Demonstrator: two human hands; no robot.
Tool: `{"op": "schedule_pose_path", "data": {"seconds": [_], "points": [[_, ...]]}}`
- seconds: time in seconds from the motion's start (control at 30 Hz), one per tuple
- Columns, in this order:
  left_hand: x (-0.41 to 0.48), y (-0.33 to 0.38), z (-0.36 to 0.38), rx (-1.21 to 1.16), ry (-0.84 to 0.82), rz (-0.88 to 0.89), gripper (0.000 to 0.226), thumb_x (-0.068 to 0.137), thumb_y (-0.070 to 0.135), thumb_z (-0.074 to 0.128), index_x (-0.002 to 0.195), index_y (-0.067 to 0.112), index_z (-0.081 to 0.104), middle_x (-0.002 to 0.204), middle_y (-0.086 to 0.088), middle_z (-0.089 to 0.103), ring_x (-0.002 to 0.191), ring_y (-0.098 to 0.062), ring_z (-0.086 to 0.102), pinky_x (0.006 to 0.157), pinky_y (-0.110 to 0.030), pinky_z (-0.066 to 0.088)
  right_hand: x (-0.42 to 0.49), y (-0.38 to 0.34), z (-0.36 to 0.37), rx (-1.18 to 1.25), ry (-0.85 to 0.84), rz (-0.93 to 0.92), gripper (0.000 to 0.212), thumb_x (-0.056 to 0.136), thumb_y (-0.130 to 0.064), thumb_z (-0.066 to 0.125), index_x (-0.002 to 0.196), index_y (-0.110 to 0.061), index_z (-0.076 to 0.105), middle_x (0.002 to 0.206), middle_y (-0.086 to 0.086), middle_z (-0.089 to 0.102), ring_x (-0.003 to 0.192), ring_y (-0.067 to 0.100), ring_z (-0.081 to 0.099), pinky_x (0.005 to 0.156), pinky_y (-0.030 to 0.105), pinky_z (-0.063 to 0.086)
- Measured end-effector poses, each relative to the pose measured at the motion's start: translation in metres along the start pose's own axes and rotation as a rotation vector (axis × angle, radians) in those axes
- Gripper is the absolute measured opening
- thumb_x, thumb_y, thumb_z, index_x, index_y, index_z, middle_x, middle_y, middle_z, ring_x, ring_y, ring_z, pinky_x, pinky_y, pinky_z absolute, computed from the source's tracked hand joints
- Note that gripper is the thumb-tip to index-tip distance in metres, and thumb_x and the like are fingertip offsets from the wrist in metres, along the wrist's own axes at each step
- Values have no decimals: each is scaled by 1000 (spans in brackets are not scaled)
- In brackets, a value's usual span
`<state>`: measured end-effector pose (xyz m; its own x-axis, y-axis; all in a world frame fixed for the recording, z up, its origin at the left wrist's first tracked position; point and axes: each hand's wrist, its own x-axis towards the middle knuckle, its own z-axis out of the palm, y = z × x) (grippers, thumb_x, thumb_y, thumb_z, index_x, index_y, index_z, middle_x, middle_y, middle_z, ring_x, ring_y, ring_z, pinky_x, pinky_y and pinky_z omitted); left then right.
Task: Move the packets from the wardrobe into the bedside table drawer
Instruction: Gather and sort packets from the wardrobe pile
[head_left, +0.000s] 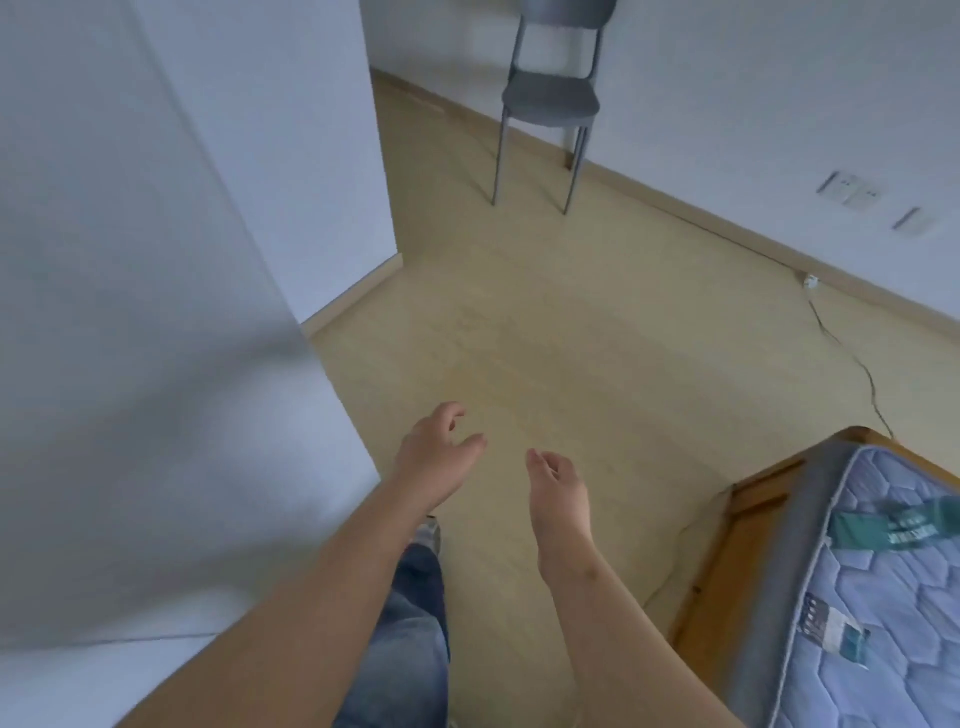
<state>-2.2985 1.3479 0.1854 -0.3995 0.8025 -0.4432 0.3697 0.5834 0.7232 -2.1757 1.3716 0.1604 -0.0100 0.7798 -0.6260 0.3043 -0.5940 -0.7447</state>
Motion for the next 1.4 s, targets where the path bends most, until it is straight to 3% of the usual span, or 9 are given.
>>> {"op": "schedule_pose_path", "data": {"seconds": [0.4, 0.53, 0.77, 0.93, 1.17, 1.4], "points": [[238, 179, 50, 260, -197, 218, 44, 93, 30, 54, 135, 21, 45, 135, -3, 52, 123, -21, 49, 94, -26, 37, 193, -149, -66, 233, 258, 20, 39, 96, -34, 50, 130, -14, 50, 123, 3, 57, 106, 17, 52, 90, 29, 39], [289, 236, 96, 326, -328, 278, 44, 93, 31, 55, 134, 21, 45, 135, -2, 52, 120, -20, 51, 93, -26, 39, 241, -168, -104, 362, 342, 123, 40, 95, -34, 51, 130, -14, 51, 120, 3, 57, 109, 21, 55, 89, 31, 41], [371, 349, 207, 381, -487, 352, 43, 94, 32, 53, 134, 21, 45, 135, -3, 51, 118, -19, 53, 89, -25, 40, 347, -212, -222, 446, 485, 139, 41, 97, -35, 47, 132, -15, 47, 128, 3, 55, 101, 14, 49, 84, 28, 38], [421, 450, 282, 355, -521, 381, 41, 93, 32, 52, 133, 23, 46, 133, 0, 52, 109, -18, 55, 85, -28, 48, 423, -261, -318, 447, 500, 132, 39, 97, -35, 47, 130, -14, 48, 119, 1, 54, 100, 16, 48, 81, 28, 36], [489, 572, 375, 325, -578, 417, 39, 94, 32, 51, 131, 21, 47, 129, 0, 55, 108, -18, 53, 82, -23, 37, 514, -310, -431, 485, 601, 140, 37, 96, -34, 48, 126, -12, 51, 104, 2, 53, 92, 18, 49, 77, 27, 36], [573, 687, 486, 409, -732, 505, 37, 94, 32, 51, 130, 23, 48, 128, 1, 54, 99, -14, 48, 82, -24, 38, 624, -345, -531, 637, 716, 228, 36, 95, -33, 47, 125, -12, 51, 104, 1, 53, 89, 16, 49, 75, 27, 36]]}}
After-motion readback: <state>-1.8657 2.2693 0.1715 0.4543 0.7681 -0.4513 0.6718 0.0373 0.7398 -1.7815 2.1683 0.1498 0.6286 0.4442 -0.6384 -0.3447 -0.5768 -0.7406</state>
